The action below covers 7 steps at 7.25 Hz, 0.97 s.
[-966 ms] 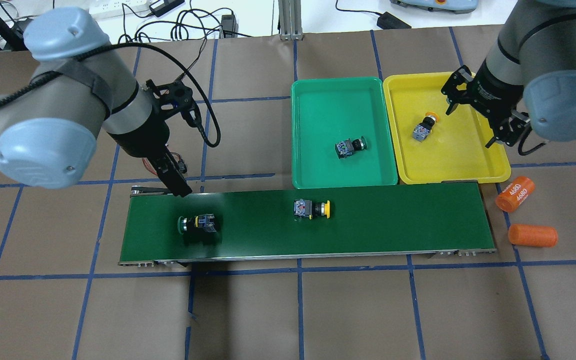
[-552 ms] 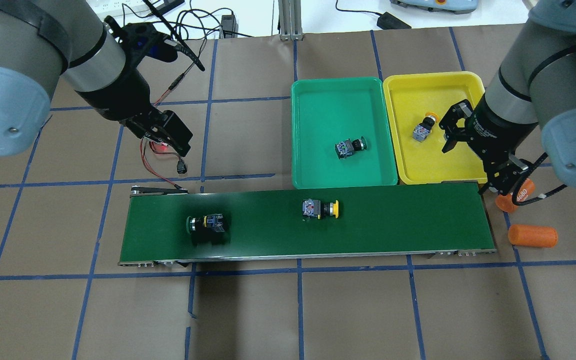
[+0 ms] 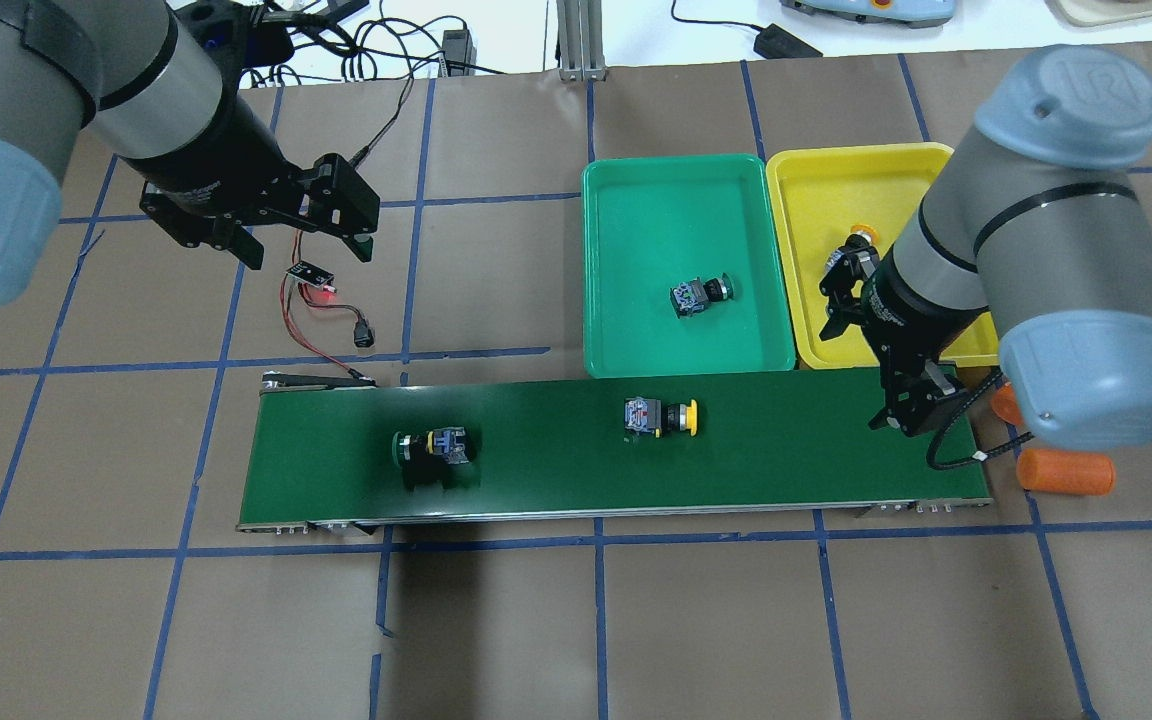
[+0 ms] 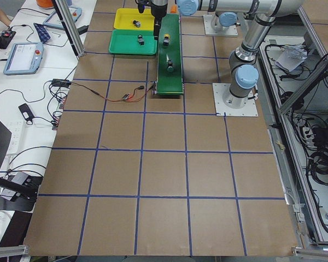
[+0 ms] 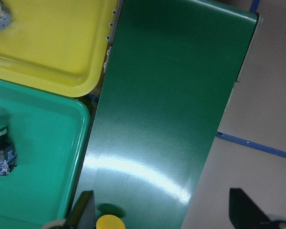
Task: Sort buttons by color to trays
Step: 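Grasp the next yellow button on the belt with the right gripper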
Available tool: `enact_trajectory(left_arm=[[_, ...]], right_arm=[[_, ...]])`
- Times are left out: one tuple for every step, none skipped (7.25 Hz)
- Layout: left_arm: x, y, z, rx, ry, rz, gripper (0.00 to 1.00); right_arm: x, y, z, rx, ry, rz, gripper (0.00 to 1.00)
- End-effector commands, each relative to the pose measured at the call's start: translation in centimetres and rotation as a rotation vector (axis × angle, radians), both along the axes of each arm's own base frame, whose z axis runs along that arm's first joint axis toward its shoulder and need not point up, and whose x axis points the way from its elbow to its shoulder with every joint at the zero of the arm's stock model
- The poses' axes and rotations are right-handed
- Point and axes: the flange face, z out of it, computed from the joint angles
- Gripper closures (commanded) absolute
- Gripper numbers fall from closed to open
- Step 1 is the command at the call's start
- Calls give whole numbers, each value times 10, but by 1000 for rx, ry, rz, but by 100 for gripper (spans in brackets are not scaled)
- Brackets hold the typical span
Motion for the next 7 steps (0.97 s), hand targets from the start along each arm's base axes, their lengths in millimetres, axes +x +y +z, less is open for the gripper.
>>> enact_trajectory(left_arm=[[0,-2,2,-30,7,37,0],[0,-2,4,-35,9,39,0],[0,-4,7,-61,9,36,0],[0,-5,8,-73,10,36,0],[0,-7,3,-63,8,37,0],[0,-5,-1,-56,9,36,0],[0,-5,0,-59,9,36,0]], right_arm=[[7,10,-26,-31,-3,10,0],[10,12,-34,-46,-14,14,0],[19,17,-43,-68,-27,34,0],[22,19,-50,-66,-25,39,0],[22,19,-51,-64,-28,34,0],[23,17,-57,-49,-28,32,0],[26,13,-66,-37,-30,34,0]])
